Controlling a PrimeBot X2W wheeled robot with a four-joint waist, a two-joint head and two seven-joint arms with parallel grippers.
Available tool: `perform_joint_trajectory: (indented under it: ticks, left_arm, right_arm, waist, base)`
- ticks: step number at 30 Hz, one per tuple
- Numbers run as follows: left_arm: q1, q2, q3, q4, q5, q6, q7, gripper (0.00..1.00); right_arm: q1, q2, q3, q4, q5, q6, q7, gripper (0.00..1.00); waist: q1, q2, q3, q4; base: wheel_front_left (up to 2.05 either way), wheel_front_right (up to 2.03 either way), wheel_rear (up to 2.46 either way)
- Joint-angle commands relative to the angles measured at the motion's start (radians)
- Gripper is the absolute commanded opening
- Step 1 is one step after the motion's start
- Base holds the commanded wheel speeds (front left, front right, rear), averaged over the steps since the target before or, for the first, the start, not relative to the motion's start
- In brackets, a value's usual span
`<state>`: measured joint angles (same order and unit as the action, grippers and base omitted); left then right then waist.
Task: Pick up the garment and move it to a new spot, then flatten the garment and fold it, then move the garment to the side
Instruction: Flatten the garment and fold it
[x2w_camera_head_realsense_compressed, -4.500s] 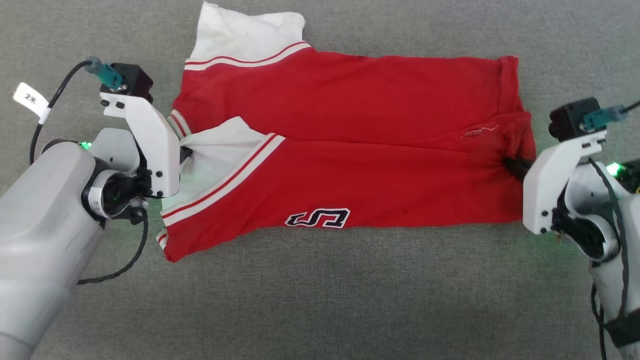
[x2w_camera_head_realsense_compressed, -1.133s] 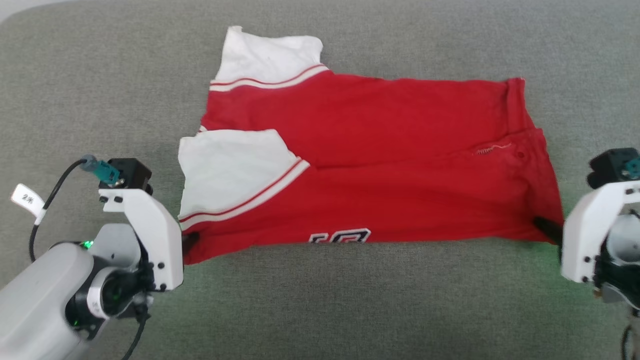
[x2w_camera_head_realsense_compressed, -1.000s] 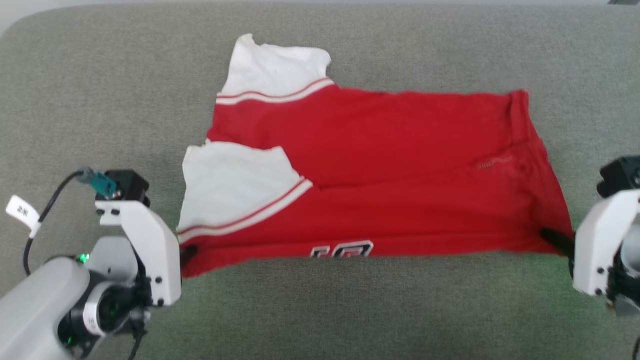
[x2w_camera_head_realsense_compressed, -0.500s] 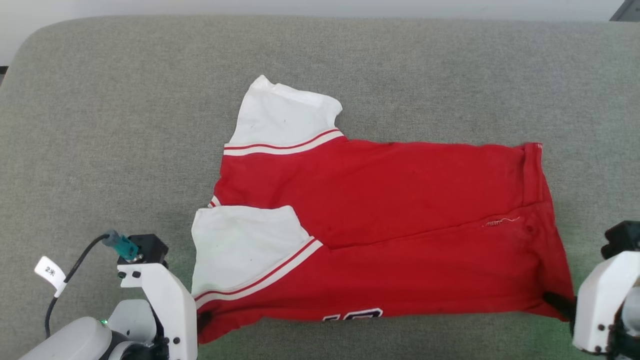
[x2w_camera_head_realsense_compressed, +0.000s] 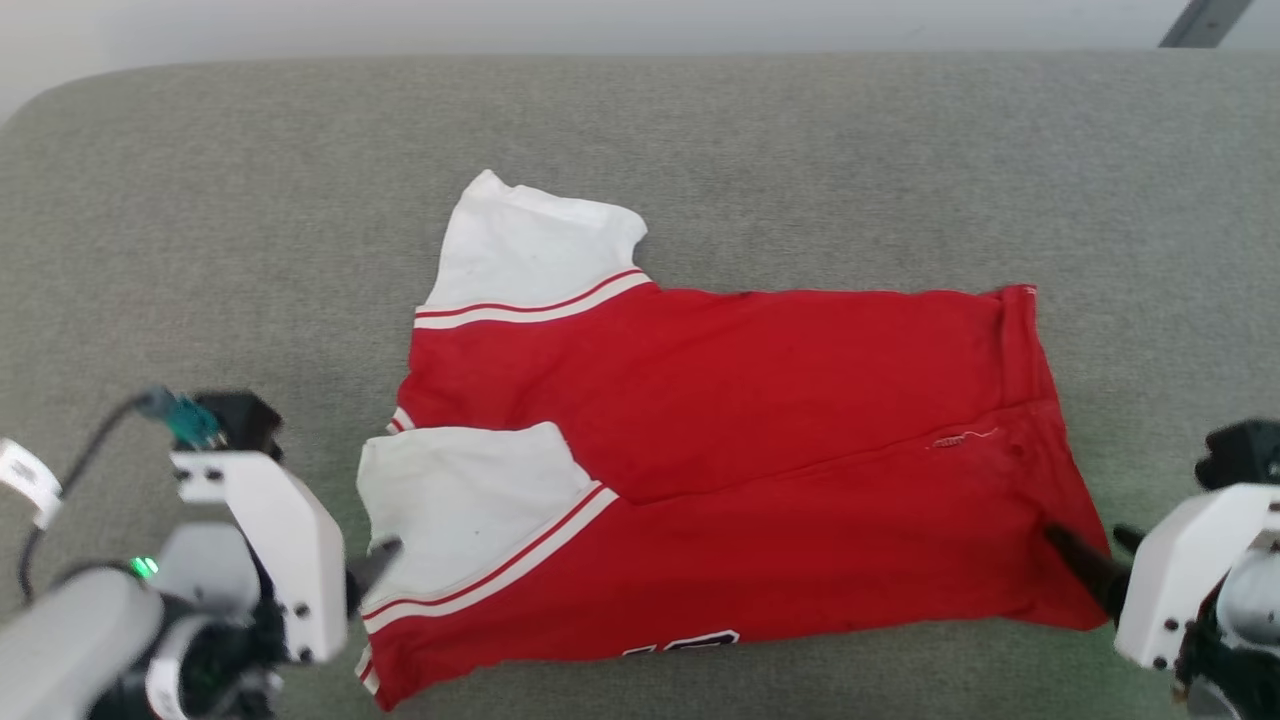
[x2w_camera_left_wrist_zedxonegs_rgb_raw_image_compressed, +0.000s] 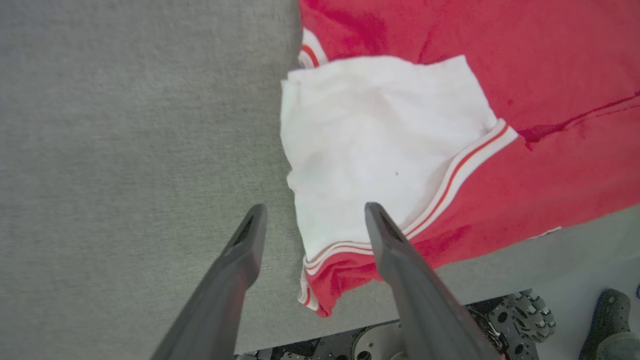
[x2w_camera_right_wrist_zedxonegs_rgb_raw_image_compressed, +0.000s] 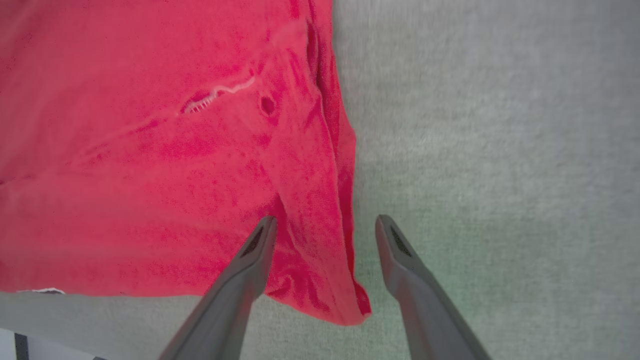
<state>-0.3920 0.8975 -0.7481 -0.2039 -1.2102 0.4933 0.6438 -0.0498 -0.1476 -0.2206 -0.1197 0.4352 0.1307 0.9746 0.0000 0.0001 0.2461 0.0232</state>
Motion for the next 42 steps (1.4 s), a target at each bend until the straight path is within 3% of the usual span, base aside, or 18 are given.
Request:
perform_joint_trajectory:
  ticks: [1, 6, 11, 17, 22, 27, 32, 40, 41, 42]
  left_arm:
    - [-0.028, 0.014, 0.008, -0.009, 0.022, 0.004, 0.009, 1.00]
    - [-0.124, 0.042, 0.046, 0.005, 0.042, -0.026, 0.021, 1.00]
    - [-0.231, 0.038, 0.066, 0.081, 0.064, -0.080, 0.041, 1.00]
    - [-0.379, 0.014, 0.066, 0.215, 0.108, -0.183, 0.049, 1.00]
    - [-0.497, -0.016, 0.055, 0.361, 0.141, -0.252, 0.071, 1.00]
    - [-0.591, -0.039, 0.035, 0.515, 0.170, -0.307, 0.103, 1.00]
    - [-0.651, -0.069, 0.014, 0.668, 0.193, -0.327, 0.134, 1.00]
    - [-0.680, -0.131, -0.025, 0.859, 0.200, -0.352, 0.166, 1.00]
    - [-0.680, -0.144, -0.029, 0.884, 0.194, -0.356, 0.177, 0.74]
    - [-0.682, -0.168, -0.037, 0.924, 0.186, -0.359, 0.198, 0.00]
  right_arm:
    - [-0.017, 0.003, 0.005, -0.017, -0.008, 0.000, -0.020, 1.00]
    - [-0.067, 0.013, 0.024, -0.091, 0.001, 0.000, -0.129, 1.00]
    - [-0.137, 0.023, 0.067, -0.139, -0.011, 0.000, -0.318, 1.00]
    - [-0.218, 0.045, 0.131, -0.121, -0.058, 0.000, -0.576, 1.00]
    - [-0.255, 0.063, 0.193, -0.070, -0.065, 0.000, -0.706, 1.00]
    - [-0.289, 0.074, 0.237, -0.011, -0.060, 0.000, -0.774, 1.00]
    - [-0.330, 0.085, 0.262, 0.033, -0.042, 0.000, -0.805, 1.00]
    - [-0.386, 0.081, 0.295, 0.092, -0.048, 0.000, -0.751, 1.00]
    - [-0.398, 0.081, 0.298, 0.102, -0.044, 0.000, -0.738, 1.00]
    - [-0.418, 0.076, 0.301, 0.128, -0.040, 0.000, -0.698, 1.00]
  waist:
    - [0.0000, -0.0001, 0.001, -0.012]
    - [0.0000, -0.0001, 0.017, -0.057]
    - [0.0000, -0.0001, 0.047, -0.120]
    - [0.0000, -0.0001, 0.095, -0.207]
    - [0.0000, -0.0001, 0.133, -0.266]
    - [0.0000, -0.0001, 0.172, -0.315]
    - [0.0000, -0.0001, 0.205, -0.344]
    - [0.0000, -0.0001, 0.241, -0.350]
    - [0.0000, -0.0001, 0.244, -0.348]
    - [0.0000, -0.0001, 0.250, -0.342]
  base:
    - [0.00, 0.00, 0.00]
    - [0.00, 0.00, 0.00]
    - [0.00, 0.00, 0.00]
    - [0.00, 0.00, 0.00]
    - [0.00, 0.00, 0.00]
    - [0.00, 0.00, 0.00]
    - [0.00, 0.00, 0.00]
    - [0.00, 0.00, 0.00]
    - [0.00, 0.00, 0.00]
    - [0.00, 0.00, 0.00]
